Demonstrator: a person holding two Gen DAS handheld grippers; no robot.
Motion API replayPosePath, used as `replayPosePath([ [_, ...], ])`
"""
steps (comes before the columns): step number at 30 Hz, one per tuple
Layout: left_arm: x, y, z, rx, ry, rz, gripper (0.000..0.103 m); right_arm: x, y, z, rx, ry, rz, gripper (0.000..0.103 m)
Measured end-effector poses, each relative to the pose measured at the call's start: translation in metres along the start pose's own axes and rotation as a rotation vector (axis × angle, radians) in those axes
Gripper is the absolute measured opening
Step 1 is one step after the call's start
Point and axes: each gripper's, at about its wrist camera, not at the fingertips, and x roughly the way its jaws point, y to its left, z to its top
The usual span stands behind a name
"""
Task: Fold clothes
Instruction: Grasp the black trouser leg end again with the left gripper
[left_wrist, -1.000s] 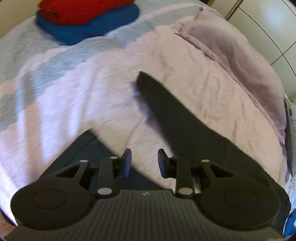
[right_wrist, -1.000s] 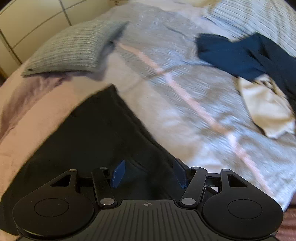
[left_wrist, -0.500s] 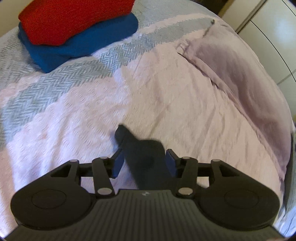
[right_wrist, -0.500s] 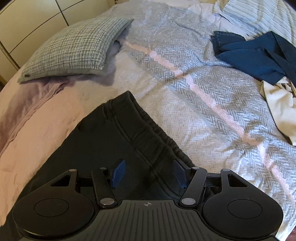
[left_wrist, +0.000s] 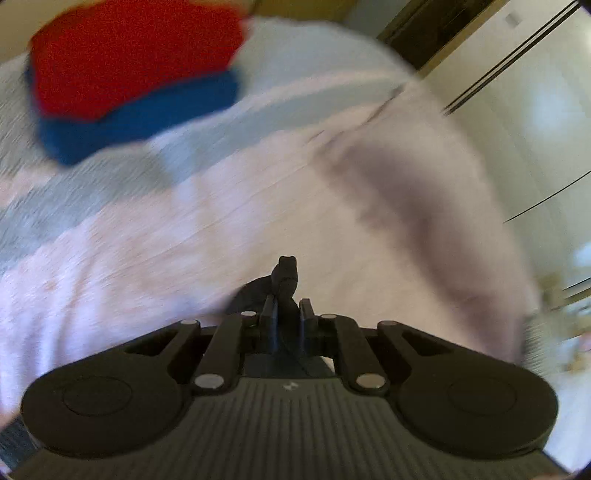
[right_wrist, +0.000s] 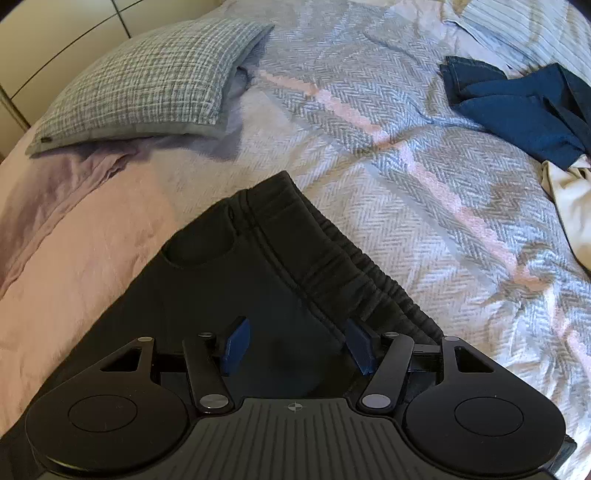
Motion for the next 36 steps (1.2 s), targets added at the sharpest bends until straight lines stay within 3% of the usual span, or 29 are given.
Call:
replayPosePath([
  [3, 0.01, -0.074, 0.031, 0.114, -0.053, -0.087, 0.014, 0.004, 0.005, 0.008, 0.032, -0.005, 0.011, 0.061],
  [5, 0.039, -0.121, 0.042, 0.213, -0.071, -0.03, 0.023, 0.004, 0.009, 0.012, 0.053, -0.011, 0.034, 0.061],
  [8, 0.081, -0.136, 0.033, 0.268, -0.036, 0.087, 0.032, 0.002, 0.016, 0.018, 0.055, -0.022, 0.074, 0.061],
  [14, 0.151, -0.059, -0.015, 0.106, 0.206, 0.173, 0.032, 0.007, 0.001, 0.018, 0.055, -0.038, 0.027, 0.061],
  [16, 0.159, -0.034, -0.023, 0.021, 0.202, 0.188, 0.031, 0.011, -0.009, 0.014, 0.097, -0.017, 0.014, 0.061],
  [19, 0.158, -0.009, -0.025, -0.084, 0.159, 0.129, 0.034, 0.015, -0.013, 0.01, 0.113, -0.001, 0.006, 0.061],
  [24, 0.179, 0.003, -0.028, -0.154, 0.187, 0.058, 0.046, 0.023, 0.002, 0.006, 0.048, 0.016, -0.011, 0.061],
  [26, 0.185, 0.004, -0.038, -0.18, 0.226, 0.082, 0.045, 0.026, 0.006, 0.003, 0.048, 0.02, -0.006, 0.061],
  [29, 0.185, 0.017, -0.058, -0.232, 0.234, 0.036, 0.039, 0.029, 0.01, 0.0, 0.051, 0.04, 0.001, 0.061],
  [30, 0.185, 0.021, -0.063, -0.245, 0.231, 0.009, 0.023, 0.03, 0.011, -0.002, 0.051, 0.047, 0.004, 0.061],
  [32, 0.182, 0.019, -0.068, -0.249, 0.223, -0.05, 0.006, 0.032, 0.013, -0.005, 0.052, 0.054, -0.004, 0.061],
  [36, 0.146, -0.016, -0.064, -0.061, 0.115, -0.04, 0.003, 0.033, 0.015, -0.01, 0.063, 0.062, -0.005, 0.061],
])
